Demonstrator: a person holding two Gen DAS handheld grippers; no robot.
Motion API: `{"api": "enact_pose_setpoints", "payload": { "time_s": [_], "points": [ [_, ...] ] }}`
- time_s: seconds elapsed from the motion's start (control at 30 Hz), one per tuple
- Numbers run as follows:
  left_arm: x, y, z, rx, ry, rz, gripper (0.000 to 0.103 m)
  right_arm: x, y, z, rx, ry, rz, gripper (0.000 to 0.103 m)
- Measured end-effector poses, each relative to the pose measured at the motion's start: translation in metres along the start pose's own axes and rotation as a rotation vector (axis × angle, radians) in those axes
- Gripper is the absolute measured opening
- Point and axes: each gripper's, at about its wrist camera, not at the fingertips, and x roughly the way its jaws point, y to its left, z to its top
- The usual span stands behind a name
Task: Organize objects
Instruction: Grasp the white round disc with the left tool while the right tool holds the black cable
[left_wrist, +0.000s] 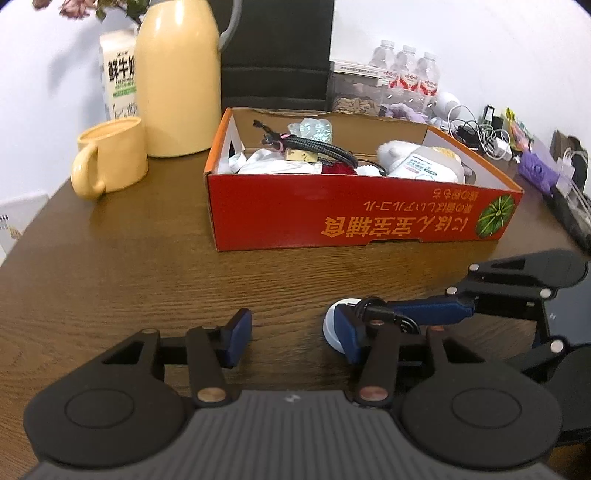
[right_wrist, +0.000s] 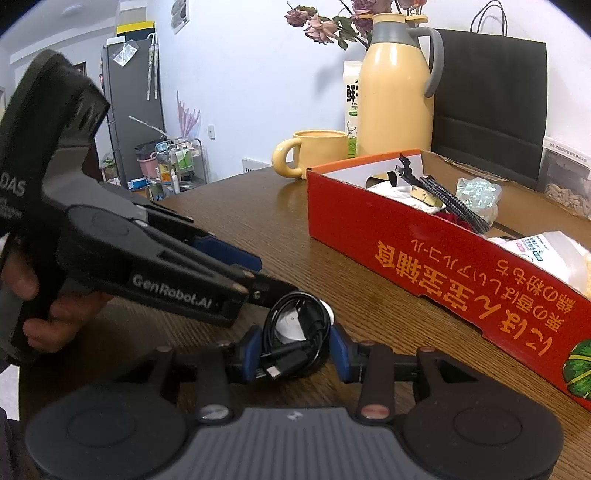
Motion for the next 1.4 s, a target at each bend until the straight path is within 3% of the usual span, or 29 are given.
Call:
{"api": "enact_pose_setpoints", "payload": {
  "time_s": [0.27,0.53,0.6,0.7,0.73,0.87,1.4],
  "points": [
    [-0.001,-0.001,-0.001,0.002,-0.006,0.015,0.052,-0.01,-0.003,-0.006,0.001,-0.012,-0.035,0.032],
    [-0.002,-0.003,-0.002,-0.01,-0.018,0.035,0.052,-0.032,-0.022,-0.015,0.077,-0.072,-0.145,0.032],
    [-0.001,-0.001,-0.003,-0.041,-0.015,0.042,0.063,-0.042,-0.028,-0.018,0.106,-0.108,-0.171,0.032],
    [-0.005,0.001,-0.005,-0.095,-0.048,0.04,0.09,-0.054,-0.036,-0.021,0.145,-0.15,-0.212,0.032],
    [-0.009,0.001,-0.005,-0.113,-0.074,0.043,0.103,-0.056,-0.038,-0.021,0.156,-0.159,-0.225,0.032],
    [-0.02,-0.006,-0.007,-0.127,-0.142,0.044,0.103,-0.061,-0.044,-0.023,0.187,-0.18,-0.262,0.032],
    [-0.006,-0.035,-0.012,-0.044,-0.078,0.093,0.103,-0.068,-0.041,-0.029,0.205,-0.193,-0.309,0.032]
  ]
}}
